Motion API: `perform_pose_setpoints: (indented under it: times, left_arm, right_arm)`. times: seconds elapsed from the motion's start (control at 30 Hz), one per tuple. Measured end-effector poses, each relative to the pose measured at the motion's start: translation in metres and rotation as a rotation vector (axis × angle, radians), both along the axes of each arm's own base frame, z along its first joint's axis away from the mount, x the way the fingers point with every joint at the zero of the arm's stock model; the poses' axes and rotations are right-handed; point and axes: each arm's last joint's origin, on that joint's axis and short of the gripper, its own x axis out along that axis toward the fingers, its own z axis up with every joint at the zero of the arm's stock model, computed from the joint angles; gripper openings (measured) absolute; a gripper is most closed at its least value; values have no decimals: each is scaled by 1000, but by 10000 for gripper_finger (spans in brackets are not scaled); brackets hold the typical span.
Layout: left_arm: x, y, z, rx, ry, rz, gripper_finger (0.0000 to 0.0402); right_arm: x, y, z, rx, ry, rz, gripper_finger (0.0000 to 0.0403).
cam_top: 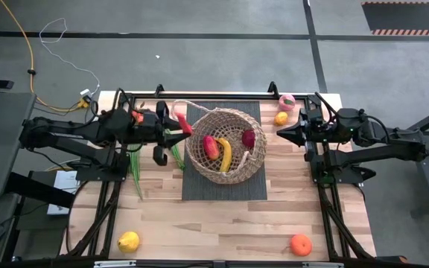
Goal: Build produce basket
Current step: Put the carrot into the woven basket
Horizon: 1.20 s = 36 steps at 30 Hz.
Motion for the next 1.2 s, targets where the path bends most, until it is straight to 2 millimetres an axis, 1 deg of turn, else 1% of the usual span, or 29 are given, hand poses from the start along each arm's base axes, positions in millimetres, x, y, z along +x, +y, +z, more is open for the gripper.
perform_pose_setpoints:
  times: [0.33, 0.43, 0.53, 0.63, 0.7, 0.83, 0.93, 1.07, 1.2]
  left_arm:
    - [0, 1, 0, 14, 4, 5, 104]
    - [0, 3, 3, 12, -28, 54, 104]
    - [13, 5, 7, 6, -24, 106, 104]
    - [35, 12, 7, -1, 90, 122, 104]
    - [51, 19, 5, -24, 207, 122, 104]
    - [83, 37, -18, -102, 496, 175, 104]
    - [98, 47, -39, -152, 654, 208, 104]
    - [118, 52, -70, -175, 776, 191, 104]
    - [134, 54, -94, -180, 844, 145, 104]
  right_arm:
    - [0, 0, 1, -25, -10, 17, 0]
    - [0, 0, 1, -25, -9, 17, 0]
    - [0, 0, 1, -39, -8, 18, 0]
    - [0, 0, 1, -43, -7, 19, 0]
    - [0, 0, 0, -43, -3, 19, 0]
    - [0, 0, 0, -45, -2, 19, 0]
    - [0, 0, -1, -51, 13, 19, 0]
    - [0, 0, -4, -50, 48, 20, 0]
    - [-1, 0, -6, -49, 63, 21, 0]
